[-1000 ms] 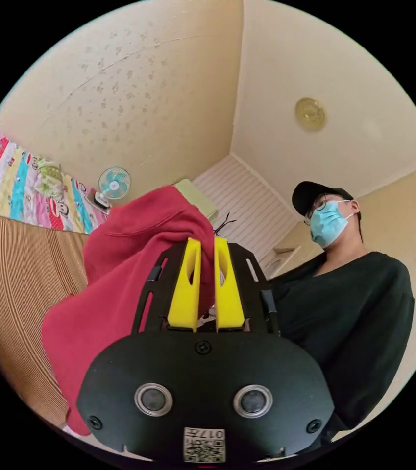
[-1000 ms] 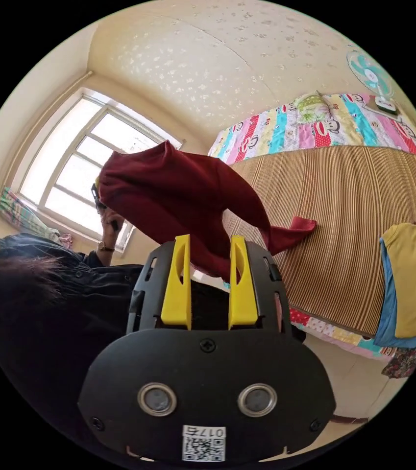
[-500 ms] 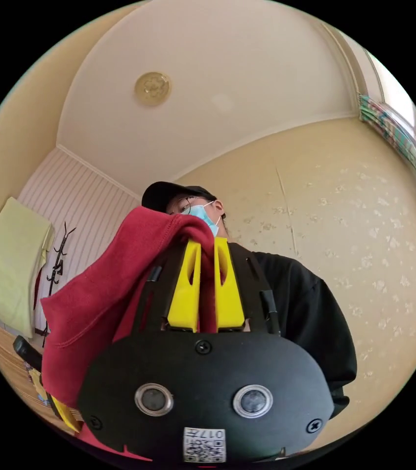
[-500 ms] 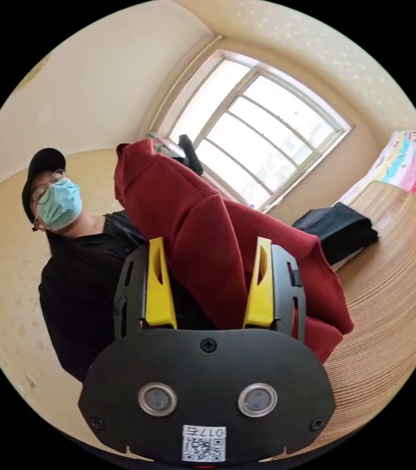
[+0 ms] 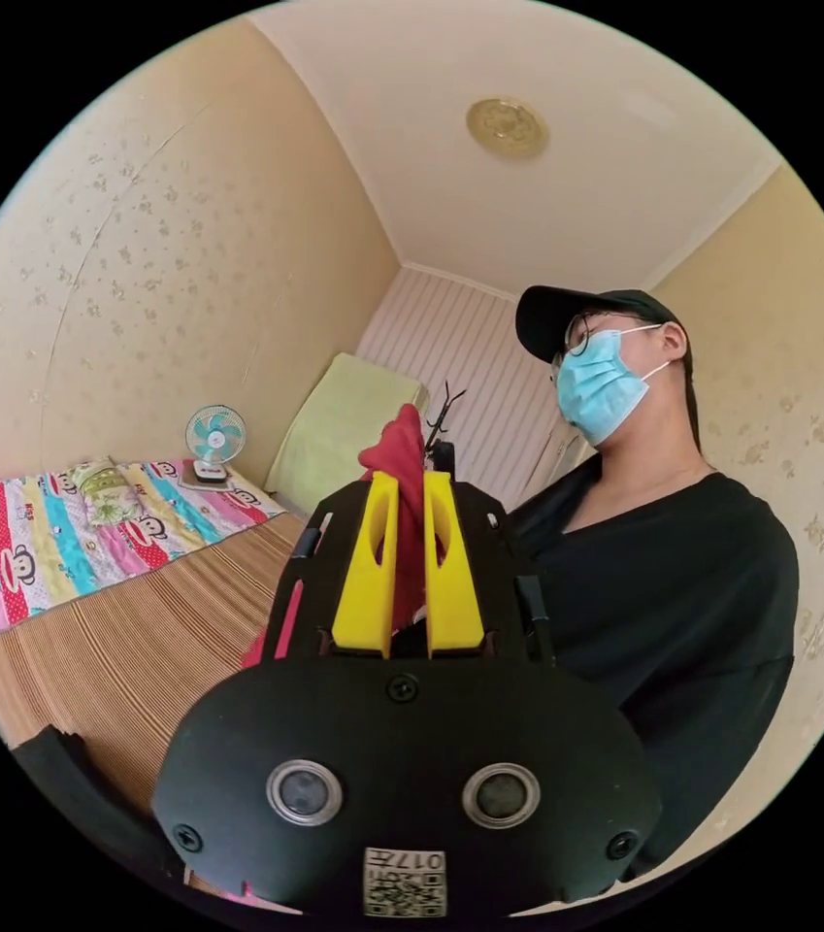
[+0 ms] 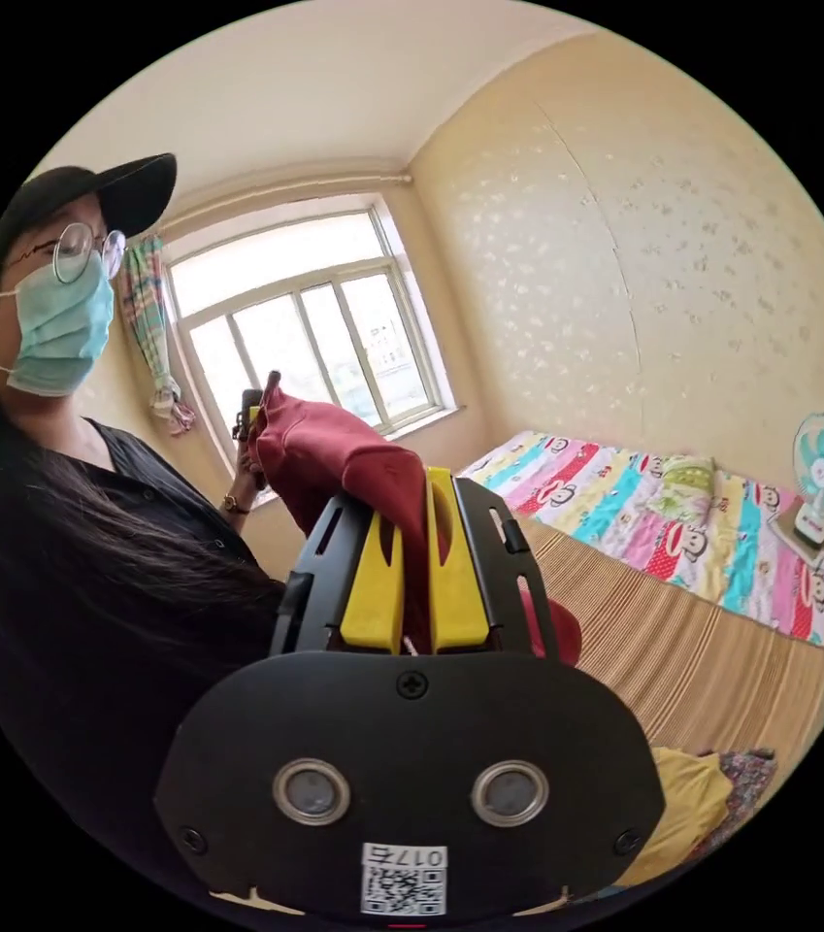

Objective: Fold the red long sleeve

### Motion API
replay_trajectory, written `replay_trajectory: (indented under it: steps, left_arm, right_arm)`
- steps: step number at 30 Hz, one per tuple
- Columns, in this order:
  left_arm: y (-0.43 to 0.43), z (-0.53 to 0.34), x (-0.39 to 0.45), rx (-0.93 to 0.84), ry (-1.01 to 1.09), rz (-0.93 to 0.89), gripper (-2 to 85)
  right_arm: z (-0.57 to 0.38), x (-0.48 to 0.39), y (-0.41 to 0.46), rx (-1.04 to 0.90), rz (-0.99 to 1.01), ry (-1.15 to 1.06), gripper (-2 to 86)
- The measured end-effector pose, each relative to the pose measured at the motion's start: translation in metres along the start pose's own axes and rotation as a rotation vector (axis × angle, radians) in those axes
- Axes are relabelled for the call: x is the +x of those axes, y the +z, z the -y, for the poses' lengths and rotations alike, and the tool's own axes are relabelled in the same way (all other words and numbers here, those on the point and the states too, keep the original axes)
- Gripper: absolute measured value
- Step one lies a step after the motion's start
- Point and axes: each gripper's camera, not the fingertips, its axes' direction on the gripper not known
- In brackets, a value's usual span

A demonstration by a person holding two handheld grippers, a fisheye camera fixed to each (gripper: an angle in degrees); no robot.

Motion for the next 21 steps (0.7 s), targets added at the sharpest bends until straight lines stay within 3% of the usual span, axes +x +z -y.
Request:
replay_trajectory:
  steps: [3, 5, 7, 12, 14, 17, 19, 21]
  left_arm:
    - [-0.006, 0.020, 0.005, -0.002, 0.056, 0.007, 4.7]
    - [-0.015, 0.031, 0.010, 0.006, 0.056, 0.106, 4.5]
    - [-0.025, 0.042, 0.030, 0.063, 0.055, 0.333, 4.2]
    - [-0.012, 0.073, 0.056, 0.131, 0.125, 0.502, 4.0]
    - [-0.009, 0.089, 0.047, 0.187, 0.138, 0.490, 3.7]
    - [0.011, 0.132, -0.016, 0.123, 0.036, 0.491, 2.9]
    - [0.044, 0.171, -0.107, 0.001, -0.087, 0.562, 3.6]
    - [0.076, 0.189, -0.197, -0.082, -0.189, 0.727, 5.5]
  right_arm:
    - [0.025, -0.024, -0.034, 0.126, -0.038, -0.055, 5.5]
    - [0.033, -0.041, -0.057, 0.231, -0.051, -0.094, 5.5]
    - [0.045, -0.083, -0.075, 0.314, -0.094, -0.223, 5.4]
    - [0.080, -0.115, -0.087, 0.355, -0.350, -0.211, 5.5]
    - [0.097, -0.097, -0.078, 0.307, -0.456, -0.183, 5.5]
    - [0.135, -0.018, -0.025, 0.035, -0.573, -0.092, 5.7]
    - [0.157, 0.091, 0.043, -0.251, -0.586, 0.013, 6.5]
    - [0.151, 0.195, 0.103, -0.401, -0.598, 0.132, 8.0]
